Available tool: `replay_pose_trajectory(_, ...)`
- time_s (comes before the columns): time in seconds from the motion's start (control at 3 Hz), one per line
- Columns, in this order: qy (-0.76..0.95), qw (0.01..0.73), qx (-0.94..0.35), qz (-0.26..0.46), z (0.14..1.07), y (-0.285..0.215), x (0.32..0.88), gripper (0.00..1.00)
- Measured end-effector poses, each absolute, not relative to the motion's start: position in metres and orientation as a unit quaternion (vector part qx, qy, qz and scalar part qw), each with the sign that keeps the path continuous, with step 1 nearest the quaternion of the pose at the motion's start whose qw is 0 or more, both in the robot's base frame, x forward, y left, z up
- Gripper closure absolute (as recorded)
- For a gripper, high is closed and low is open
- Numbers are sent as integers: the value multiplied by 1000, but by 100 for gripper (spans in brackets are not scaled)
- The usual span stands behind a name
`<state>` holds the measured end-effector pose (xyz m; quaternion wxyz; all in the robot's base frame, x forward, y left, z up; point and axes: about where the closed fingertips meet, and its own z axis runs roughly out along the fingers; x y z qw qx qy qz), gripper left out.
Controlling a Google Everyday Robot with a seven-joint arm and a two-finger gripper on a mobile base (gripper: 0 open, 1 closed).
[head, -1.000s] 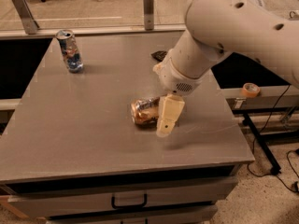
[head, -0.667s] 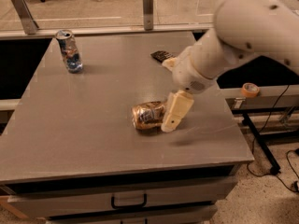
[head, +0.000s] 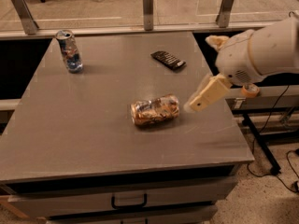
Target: Knock orange can over
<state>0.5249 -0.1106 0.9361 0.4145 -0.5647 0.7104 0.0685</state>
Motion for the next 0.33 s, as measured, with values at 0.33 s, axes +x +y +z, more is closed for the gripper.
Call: replay_pose_trajectory(0.33, 711, 422, -559, 62, 941, -112, 527, 0)
